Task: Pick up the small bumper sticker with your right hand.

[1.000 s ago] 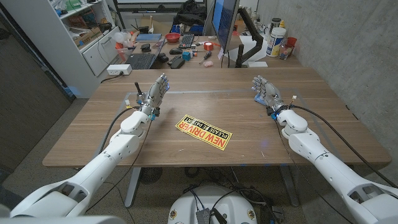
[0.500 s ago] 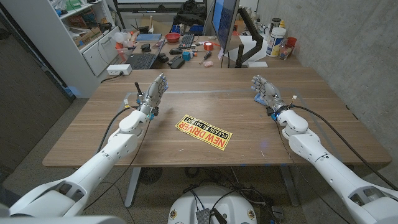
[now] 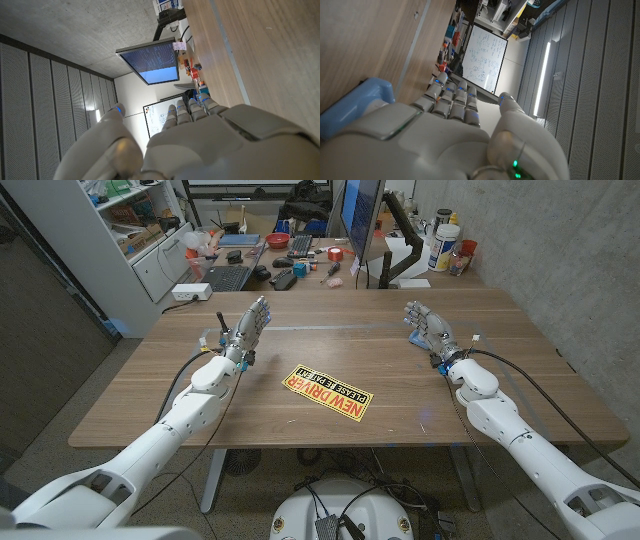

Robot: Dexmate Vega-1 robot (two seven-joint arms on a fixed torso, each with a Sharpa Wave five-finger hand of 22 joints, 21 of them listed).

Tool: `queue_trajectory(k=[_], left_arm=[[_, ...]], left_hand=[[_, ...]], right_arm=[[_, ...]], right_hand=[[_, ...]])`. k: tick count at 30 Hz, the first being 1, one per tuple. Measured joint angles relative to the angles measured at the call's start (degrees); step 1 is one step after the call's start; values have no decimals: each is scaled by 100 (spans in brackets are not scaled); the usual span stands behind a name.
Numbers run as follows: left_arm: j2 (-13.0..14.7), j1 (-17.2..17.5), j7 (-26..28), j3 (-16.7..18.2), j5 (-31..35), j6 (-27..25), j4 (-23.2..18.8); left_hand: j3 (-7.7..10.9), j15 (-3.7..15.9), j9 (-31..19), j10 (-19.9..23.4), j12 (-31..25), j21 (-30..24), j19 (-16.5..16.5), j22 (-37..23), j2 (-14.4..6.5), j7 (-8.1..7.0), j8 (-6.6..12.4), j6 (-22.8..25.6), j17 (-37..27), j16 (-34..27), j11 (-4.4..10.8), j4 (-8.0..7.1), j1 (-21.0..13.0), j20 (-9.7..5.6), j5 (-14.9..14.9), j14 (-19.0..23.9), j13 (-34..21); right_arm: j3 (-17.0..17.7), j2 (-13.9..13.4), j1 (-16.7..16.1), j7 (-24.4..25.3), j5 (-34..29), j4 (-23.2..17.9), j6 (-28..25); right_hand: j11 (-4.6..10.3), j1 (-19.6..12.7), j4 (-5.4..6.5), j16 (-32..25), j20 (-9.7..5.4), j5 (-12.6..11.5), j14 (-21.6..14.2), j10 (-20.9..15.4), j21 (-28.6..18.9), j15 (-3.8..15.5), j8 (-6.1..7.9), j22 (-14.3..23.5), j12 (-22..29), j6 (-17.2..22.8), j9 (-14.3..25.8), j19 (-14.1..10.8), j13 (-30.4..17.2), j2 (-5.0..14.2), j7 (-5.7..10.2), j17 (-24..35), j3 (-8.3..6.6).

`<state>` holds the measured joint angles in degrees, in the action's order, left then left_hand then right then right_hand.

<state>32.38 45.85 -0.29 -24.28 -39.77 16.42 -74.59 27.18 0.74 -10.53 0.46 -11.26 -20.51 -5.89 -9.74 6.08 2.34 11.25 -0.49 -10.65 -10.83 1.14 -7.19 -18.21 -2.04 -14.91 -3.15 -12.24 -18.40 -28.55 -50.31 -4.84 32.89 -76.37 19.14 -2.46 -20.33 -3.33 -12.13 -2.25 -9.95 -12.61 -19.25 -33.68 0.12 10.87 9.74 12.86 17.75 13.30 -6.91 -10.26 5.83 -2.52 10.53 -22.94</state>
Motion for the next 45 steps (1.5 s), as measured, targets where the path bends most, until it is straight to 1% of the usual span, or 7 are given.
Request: queue_trajectory(k=[10, 12, 21, 23, 24, 32, 45], left_arm=[[98, 2, 44, -57, -40, 18, -94], [118, 3, 50, -69, -58, 26, -107], [156, 3, 79, -98, -101, 49, -129], [156, 3, 86, -98, -109, 52, -129], [196, 3, 87, -119, -114, 54, -160], [235, 3, 119, -156, -134, 73, -195], [278, -5, 162, -233, -149, 117, -234]], left_hand=[[0, 0, 0, 22, -22, 39, 0, 0, -23, 0, 0, 0, 0, 0, 22, 0, -23, 0, 0, 0, 26], [0, 0, 0, 22, -22, 61, 0, 0, -23, 0, 0, 0, 0, 0, 22, 0, -23, 0, 0, 0, 27], [0, 0, 1, 22, -22, 83, 1, 0, -23, 0, 0, -1, -1, 0, 21, 0, -23, 0, 0, 0, 30], [0, 0, 1, 21, -22, 83, 0, 0, -23, 0, 0, -1, -1, 0, 22, 0, -23, 0, 0, 0, 52], [0, 0, 0, 22, -22, 83, 1, 1, -23, 0, 0, 0, -1, 0, 21, 0, -23, 0, 0, 0, 53], [0, 0, 1, 22, -22, 105, 0, 1, -23, 0, 0, -1, -1, 0, 22, 0, -23, 0, 0, 0, 53], [-25, 0, 1, 42, -22, 105, 0, 1, -45, -31, 0, 30, -1, 0, 42, 24, -45, 0, -39, 0, 80]], right_arm=[[-33, 35, -61, -72, -71, 53, 239], [-41, 41, -75, -81, -80, 53, 277], [-77, 40, -137, -126, -110, 17, 417], [-85, 33, -147, -126, -110, 2, 417], [-90, 30, -151, -192, -129, -1, 541], [-132, 1, -178, -319, -130, -31, 678], [-178, -68, -278, -513, -63, -123, 873]], right_hand=[[95, -46, -23, 0, 0, 0, -103, -95, 64, 102, 44, 0, 0, 79, -53, 0, 0, -1, 79, -14, -23], [132, -46, -65, 0, 0, 0, -102, -133, 86, 102, 44, 0, 0, 109, -53, 0, 0, -1, 109, -14, -30], [133, -90, -94, 0, 0, 0, -174, -133, 86, 174, 44, -1, 38, 149, -79, 0, 1, 0, 149, -14, -47], [164, -90, -94, 0, 21, 1, -174, -164, 110, 174, 44, -1, 38, 150, -79, -20, 1, 0, 150, -14, -47], [164, -90, -94, 0, 21, 1, -174, -164, 130, 174, 44, -1, 38, 150, -79, -20, 1, 0, 150, -14, -47], [132, -90, -117, 0, 21, 1, -205, -195, 130, 205, 44, -1, 38, 150, -106, -20, 1, 0, 150, -13, -70], [132, -90, -133, 28, -9, 1, -225, -195, 174, 184, 44, -1, 37, 182, -133, -55, 1, 0, 182, -13, -54]])
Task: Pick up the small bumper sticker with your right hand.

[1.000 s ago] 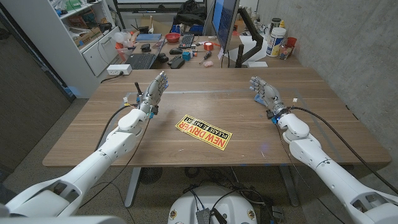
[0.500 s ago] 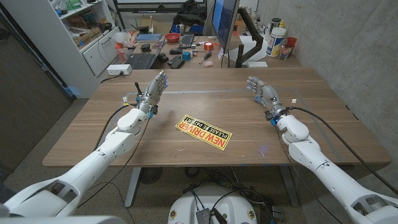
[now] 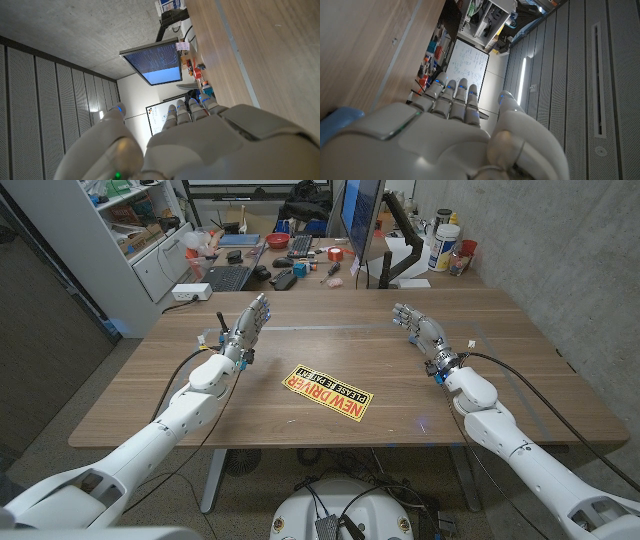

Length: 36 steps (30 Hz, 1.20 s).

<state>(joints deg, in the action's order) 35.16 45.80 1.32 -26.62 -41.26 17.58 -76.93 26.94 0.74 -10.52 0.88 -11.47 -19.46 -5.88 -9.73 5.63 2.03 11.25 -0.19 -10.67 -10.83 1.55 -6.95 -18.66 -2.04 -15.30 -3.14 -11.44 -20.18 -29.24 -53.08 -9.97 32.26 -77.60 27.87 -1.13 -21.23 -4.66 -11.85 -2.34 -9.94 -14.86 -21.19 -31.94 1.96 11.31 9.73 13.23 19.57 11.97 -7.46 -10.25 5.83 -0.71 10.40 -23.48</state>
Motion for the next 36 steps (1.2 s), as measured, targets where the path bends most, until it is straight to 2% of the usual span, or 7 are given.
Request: queue_trajectory(k=[11, 21, 25, 36], left_arm=[[44, -25, 6, -85, -12, 6, -30], [130, -31, 79, -143, -14, -51, -159], [169, -30, 112, -165, -14, -74, -212], [241, -36, 197, -227, -31, -124, -312]], left_hand=[[0, 0, 0, 0, 0, 41, 0, 0, 0, 32, 0, 31, 0, 0, 0, 0, 0, 0, 0, 0, 0], [0, 0, 0, 0, 0, 64, 0, 0, 0, 32, 0, 31, 0, 0, 0, 0, 0, 0, 0, 0, 25], [-17, 0, 0, 0, 0, 64, 0, 0, 0, 32, 0, 31, 0, 0, 0, 17, 0, 0, 0, 0, 27], [-32, 0, 0, 0, 0, 107, 0, 0, 0, 5, 0, 57, 0, 0, 0, 32, 0, 0, 0, 0, 26]], right_arm=[[-61, -75, -38, -77, -134, -53, 220], [-135, -189, -80, -149, -246, -89, 411], [-157, -222, -89, -157, -318, -92, 494], [-237, -293, -91, -137, -555, -90, 795]], right_hand=[[102, -31, -17, -1, -2, 0, -41, -103, 35, 41, 45, 0, -1, 102, -27, -60, 0, 31, 102, 0, -18], [133, -56, -63, -2, 29, 0, -104, -134, 60, 40, 78, 0, -1, 205, -26, -90, 0, 5, 142, -28, -64], [133, -55, -87, 21, 29, 0, -103, -134, 60, 40, 78, 0, -1, 236, -26, -89, 0, 5, 173, -28, -40], [153, -55, -88, 21, 30, 0, -165, -215, 123, 41, 78, 0, -2, 278, -50, -89, 0, 6, 216, -27, -41]])
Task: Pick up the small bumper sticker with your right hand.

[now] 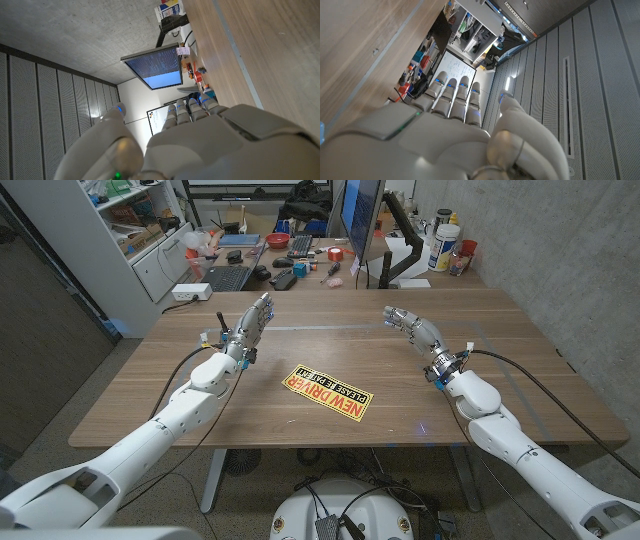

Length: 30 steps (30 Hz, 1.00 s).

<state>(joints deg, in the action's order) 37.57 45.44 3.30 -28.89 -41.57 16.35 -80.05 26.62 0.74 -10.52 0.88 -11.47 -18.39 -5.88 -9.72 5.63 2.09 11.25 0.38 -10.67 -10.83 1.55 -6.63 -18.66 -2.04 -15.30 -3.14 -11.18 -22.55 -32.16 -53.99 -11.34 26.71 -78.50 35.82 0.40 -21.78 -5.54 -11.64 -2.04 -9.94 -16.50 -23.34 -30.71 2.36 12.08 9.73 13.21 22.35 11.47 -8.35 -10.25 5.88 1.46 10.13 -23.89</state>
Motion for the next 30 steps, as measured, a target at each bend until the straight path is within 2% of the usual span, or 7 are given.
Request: queue_trajectory(k=[19, 22, 27, 30], left_arm=[[112, -39, 108, -80, -51, -18, -139], [124, -58, 110, -102, -67, -28, -144], [125, -86, 109, -136, -88, -29, -145], [123, -98, 105, -147, -97, -29, -142]], left_hand=[[0, 0, 0, 0, 0, 60, 0, -29, 0, -5, 0, 4, 0, 0, 0, 0, 0, 0, 0, 0, 26], [0, 0, 0, 0, 0, 60, 0, -29, -30, -5, 0, 4, 0, 0, 0, 0, -31, 0, 0, 0, 26], [0, 0, 0, 0, 0, 82, 0, -29, -61, -5, 0, 4, 0, 0, 0, 0, 1, 0, 0, 0, 26], [-19, 0, 0, 0, 0, 82, 0, -29, -61, -5, 0, 4, 0, 0, 0, 18, 1, 0, 0, 0, 26]], right_arm=[[-194, -163, 73, 191, -684, -9, 558], [-216, -190, 82, 239, -800, -9, 617], [-242, -243, 86, 336, -999, -12, 685], [-249, -273, 87, 495, -1315, -36, 772]], right_hand=[[31, -30, -50, -1, -21, 0, -61, -31, 44, 0, 0, 0, 0, 18, -2, -21, 0, -30, 18, 1, -45], [31, -85, -94, -1, -21, -24, -61, -31, 44, 0, 0, 0, 0, 4, -2, -62, 0, -51, 32, 1, -46], [62, -91, -94, -2, -21, -24, -104, -62, 89, -1, -14, 0, 0, -27, -1, -62, 0, -46, 62, 1, -46], [62, -91, -99, -4, -20, -23, -123, -62, 89, -1, -28, 0, 0, -35, -1, -63, 0, -46, 71, 1, -52]])
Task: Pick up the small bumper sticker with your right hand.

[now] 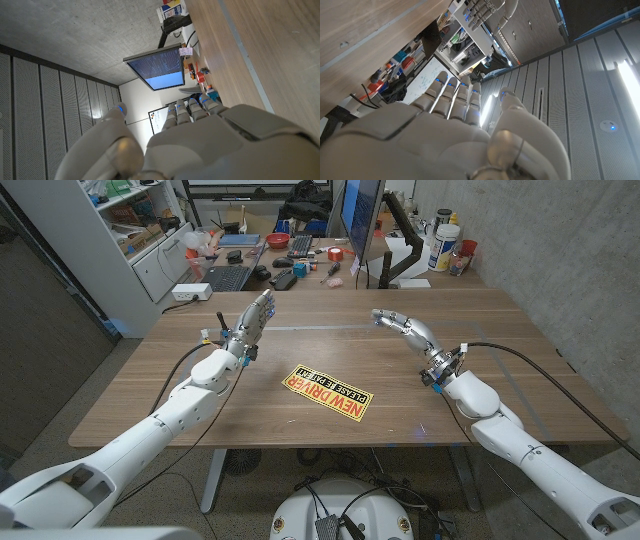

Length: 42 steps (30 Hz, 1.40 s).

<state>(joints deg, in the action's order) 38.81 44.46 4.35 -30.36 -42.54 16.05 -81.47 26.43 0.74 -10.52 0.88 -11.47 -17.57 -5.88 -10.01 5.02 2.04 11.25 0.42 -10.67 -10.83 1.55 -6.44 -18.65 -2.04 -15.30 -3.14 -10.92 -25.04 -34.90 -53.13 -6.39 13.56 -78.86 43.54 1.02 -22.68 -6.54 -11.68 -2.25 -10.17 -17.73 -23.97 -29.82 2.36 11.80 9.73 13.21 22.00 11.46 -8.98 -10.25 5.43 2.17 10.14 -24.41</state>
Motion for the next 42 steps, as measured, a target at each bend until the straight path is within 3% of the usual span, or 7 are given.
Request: queue_trajectory(k=[11, 18, 25, 29, 42], left_arm=[[-1, -28, -3, -42, -26, 17, 9], [19, -38, 13, -75, -30, 19, -9], [43, -47, 22, -101, -61, 20, -44], [53, -53, 22, -119, -67, 20, -56], [64, -99, -23, -167, -125, 39, -37]], left_hand=[[-4, 0, 0, 0, 0, 22, 0, 0, 0, 0, 0, 0, 0, 0, 0, 4, 0, 0, 0, 0, -1], [-4, 0, 0, 0, 0, 22, 0, 1, 0, 22, 0, 21, 0, 0, 0, 4, 0, 0, 0, 0, -1], [-4, 0, 0, 0, 0, 66, 0, 1, 0, 0, 0, 42, 0, 0, 0, 4, 0, 0, 0, 0, -1], [-14, 0, 0, 0, 0, 66, 0, 1, 0, 1, 0, 83, 0, 0, 0, 14, 0, 0, 0, 0, -1], [-23, 0, 0, 0, 0, 106, 0, 2, 1, 10, 22, 133, 0, 0, 0, 23, 0, 0, 0, 0, -2]], right_arm=[[-62, -106, 7, 267, -544, -68, 182], [-82, -130, 10, 478, -957, -83, 322], [-77, -187, 8, 727, -1431, -147, 431], [-64, -205, 3, 864, -1714, -177, 460], [-8, -359, -14, 1139, -2437, -397, 463]], right_hand=[[23, -22, -36, 25, 19, 1, 0, 24, 14, 0, 0, 0, 0, -31, 1, -19, 0, -22, 31, 0, -36], [61, -61, -82, 45, -12, -22, 1, 129, 79, 0, -74, 0, -59, -168, 1, -50, 0, -26, 118, 0, -35], [113, -159, -161, 82, -12, -22, 3, 324, 161, -2, -88, 0, -124, -328, 1, -50, -31, -131, 163, 1, -3], [113, -180, -185, 92, 11, -22, 53, 385, 188, -52, -88, 0, -157, -350, 1, -72, -30, -228, 183, 1, 21], [174, -185, -185, 110, 104, -22, 105, 507, 277, -185, -88, 0, -191, -431, 2, -59, -30, -278, 265, 1, 21]])
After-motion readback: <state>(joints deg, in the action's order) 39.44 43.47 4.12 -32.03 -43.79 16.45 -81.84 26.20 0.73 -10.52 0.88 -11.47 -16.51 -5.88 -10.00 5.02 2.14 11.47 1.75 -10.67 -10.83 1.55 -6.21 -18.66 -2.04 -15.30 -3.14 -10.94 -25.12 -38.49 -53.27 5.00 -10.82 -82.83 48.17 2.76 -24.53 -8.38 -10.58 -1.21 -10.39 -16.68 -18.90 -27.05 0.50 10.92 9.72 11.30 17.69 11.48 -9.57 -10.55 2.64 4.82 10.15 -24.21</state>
